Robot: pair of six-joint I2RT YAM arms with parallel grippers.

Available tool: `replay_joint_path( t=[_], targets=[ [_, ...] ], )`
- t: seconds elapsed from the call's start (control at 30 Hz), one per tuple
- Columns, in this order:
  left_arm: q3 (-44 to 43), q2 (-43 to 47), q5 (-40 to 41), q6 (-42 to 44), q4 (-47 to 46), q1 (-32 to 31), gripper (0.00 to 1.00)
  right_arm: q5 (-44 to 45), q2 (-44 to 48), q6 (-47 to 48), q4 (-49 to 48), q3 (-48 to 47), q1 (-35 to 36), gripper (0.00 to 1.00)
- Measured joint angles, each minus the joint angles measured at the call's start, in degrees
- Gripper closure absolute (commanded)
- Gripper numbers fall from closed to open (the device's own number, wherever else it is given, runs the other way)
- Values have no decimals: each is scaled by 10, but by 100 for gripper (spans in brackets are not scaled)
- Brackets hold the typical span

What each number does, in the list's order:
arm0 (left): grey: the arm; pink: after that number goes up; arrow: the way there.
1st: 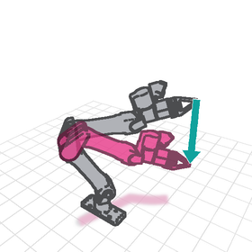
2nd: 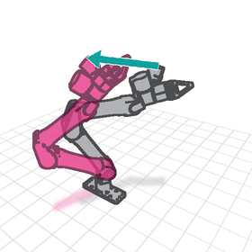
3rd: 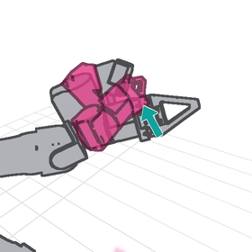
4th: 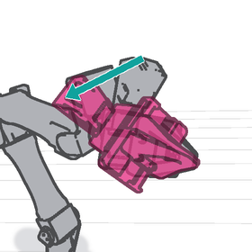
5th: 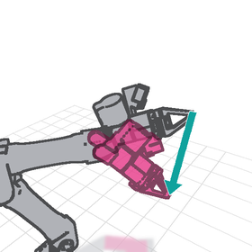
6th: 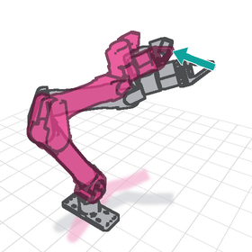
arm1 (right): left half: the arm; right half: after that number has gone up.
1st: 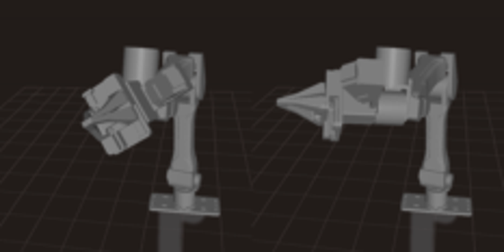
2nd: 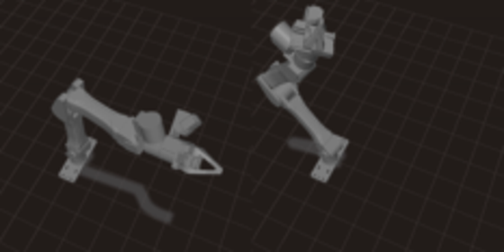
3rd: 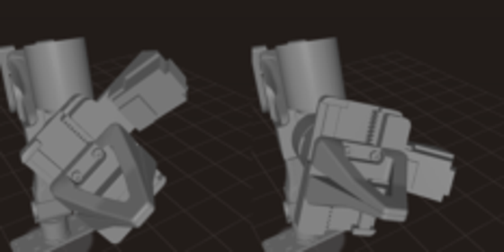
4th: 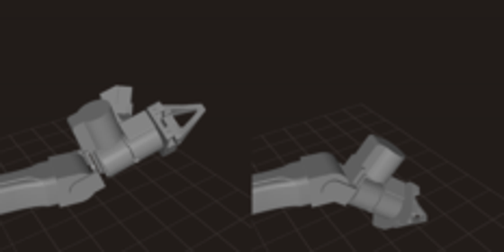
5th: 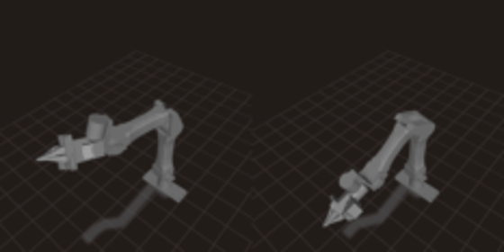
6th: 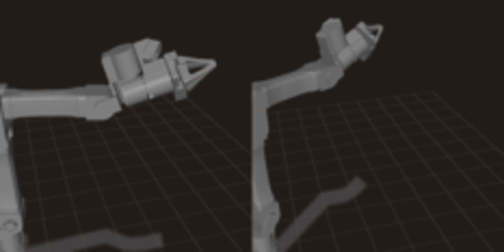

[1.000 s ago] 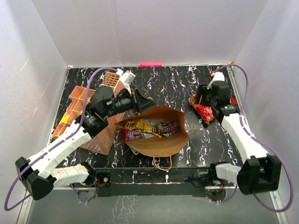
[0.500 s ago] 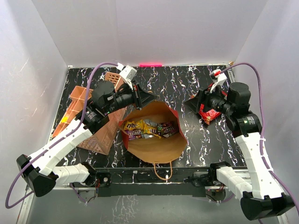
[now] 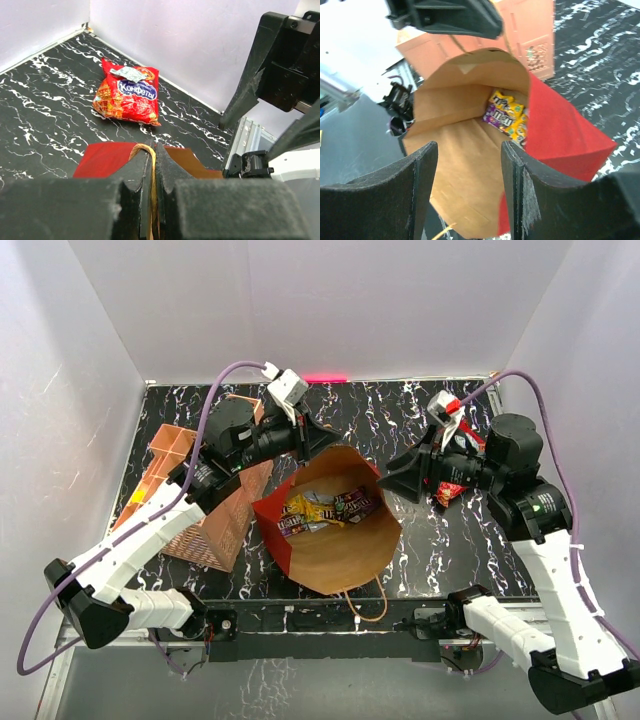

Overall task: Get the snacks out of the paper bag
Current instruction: Take out the snack from the paper bag.

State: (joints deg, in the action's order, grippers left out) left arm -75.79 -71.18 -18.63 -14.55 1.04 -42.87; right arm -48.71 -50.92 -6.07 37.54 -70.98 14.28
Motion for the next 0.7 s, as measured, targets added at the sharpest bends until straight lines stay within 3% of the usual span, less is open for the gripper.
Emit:
replay_joint_path(
  t=[0.17,0.33,0.57,0.7],
  targets=[
    [30,-1,-31,-18,-20,0,100,-29,8,-3,-20,8,44,45],
    [49,-1,-51,-47,-39,0,100,4,10,2,-50,47,165,47],
    [50,-1,-65,-74,-52,0,100,247,-81,50,-50,79,457,45],
    [50,-1,-77,-88,-57,0,100,364,-139,104,-44,82,520,49]
  ],
)
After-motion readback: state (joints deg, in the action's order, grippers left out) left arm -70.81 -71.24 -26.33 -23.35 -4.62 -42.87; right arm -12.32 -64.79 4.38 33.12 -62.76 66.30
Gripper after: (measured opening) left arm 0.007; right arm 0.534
